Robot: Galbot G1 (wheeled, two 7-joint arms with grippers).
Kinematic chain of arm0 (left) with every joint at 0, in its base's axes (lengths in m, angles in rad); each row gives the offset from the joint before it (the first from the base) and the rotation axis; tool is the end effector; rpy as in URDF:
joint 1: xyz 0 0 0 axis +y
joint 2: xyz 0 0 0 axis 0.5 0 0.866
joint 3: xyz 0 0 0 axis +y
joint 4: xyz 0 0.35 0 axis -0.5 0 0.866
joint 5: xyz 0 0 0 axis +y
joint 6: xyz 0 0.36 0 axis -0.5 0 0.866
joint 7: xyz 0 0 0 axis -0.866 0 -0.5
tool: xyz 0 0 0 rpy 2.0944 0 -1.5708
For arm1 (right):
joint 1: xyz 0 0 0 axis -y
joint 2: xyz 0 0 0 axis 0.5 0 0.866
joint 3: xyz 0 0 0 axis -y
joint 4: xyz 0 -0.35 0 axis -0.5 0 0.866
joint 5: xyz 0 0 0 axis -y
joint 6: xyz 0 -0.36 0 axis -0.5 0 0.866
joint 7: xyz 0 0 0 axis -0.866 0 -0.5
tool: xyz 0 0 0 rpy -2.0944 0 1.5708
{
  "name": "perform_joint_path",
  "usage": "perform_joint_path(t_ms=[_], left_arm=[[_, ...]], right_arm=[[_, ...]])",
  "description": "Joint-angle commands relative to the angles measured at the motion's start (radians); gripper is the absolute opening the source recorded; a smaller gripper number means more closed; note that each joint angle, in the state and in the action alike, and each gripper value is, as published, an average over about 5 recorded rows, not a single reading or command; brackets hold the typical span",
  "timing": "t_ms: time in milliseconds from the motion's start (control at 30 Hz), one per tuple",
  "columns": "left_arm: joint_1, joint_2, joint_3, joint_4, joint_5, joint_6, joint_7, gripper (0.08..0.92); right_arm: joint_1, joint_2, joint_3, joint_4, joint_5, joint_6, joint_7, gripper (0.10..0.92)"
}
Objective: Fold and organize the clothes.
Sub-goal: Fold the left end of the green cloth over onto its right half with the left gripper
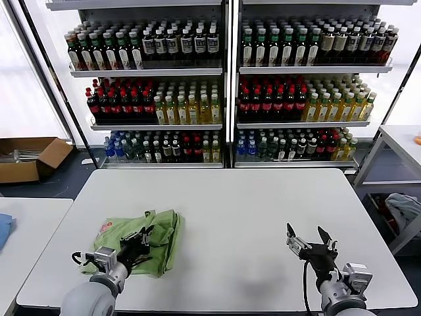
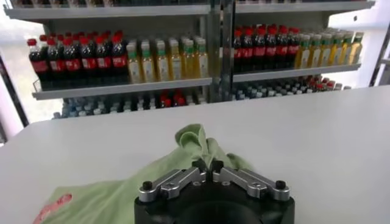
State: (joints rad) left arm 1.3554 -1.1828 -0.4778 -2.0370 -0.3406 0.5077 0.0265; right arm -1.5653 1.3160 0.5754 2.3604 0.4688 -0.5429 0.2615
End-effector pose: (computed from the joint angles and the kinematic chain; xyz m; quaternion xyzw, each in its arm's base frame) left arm 0.2516 0.0576 -0.2687 -0.1137 -0.9738 -0.0254 0.1954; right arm 0.1763 -0.0365 -0.2018 -0.0137 -0.9851 -0.0673 0.1574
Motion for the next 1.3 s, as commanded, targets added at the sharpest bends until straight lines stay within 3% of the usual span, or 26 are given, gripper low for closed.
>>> perform_joint_path(t_ms=[33,433,767,1100,1300], left_arm=[[-0.05,-0.019,0.036,0.015,0.004,0.009,-0.003,0.105],[-0.055,-0.068,0.08,0.092,0.021,-0.01,0.022,0.105],[-0.03,-0.123,0.116,0.064,-0.128,-0.001,-0.009,0.116],[0.06,-0.137,0.185,-0.035,-0.41,0.027,-0.05,0.373],[0.062,-0.133,0.164,-0.186,-0.576,0.069,-0.107,0.546]], right_arm=[[-0.012,0.004,-0.006,0.001,-0.012,0.002,0.0,0.823],[-0.014,0.014,-0.019,-0.008,-0.028,0.006,-0.001,0.823],[-0.008,0.014,-0.029,-0.022,-0.036,0.009,-0.002,0.823],[0.011,0.012,-0.032,-0.037,-0.034,0.011,-0.001,0.823],[0.018,0.007,-0.034,-0.046,-0.03,0.013,0.0,0.823]])
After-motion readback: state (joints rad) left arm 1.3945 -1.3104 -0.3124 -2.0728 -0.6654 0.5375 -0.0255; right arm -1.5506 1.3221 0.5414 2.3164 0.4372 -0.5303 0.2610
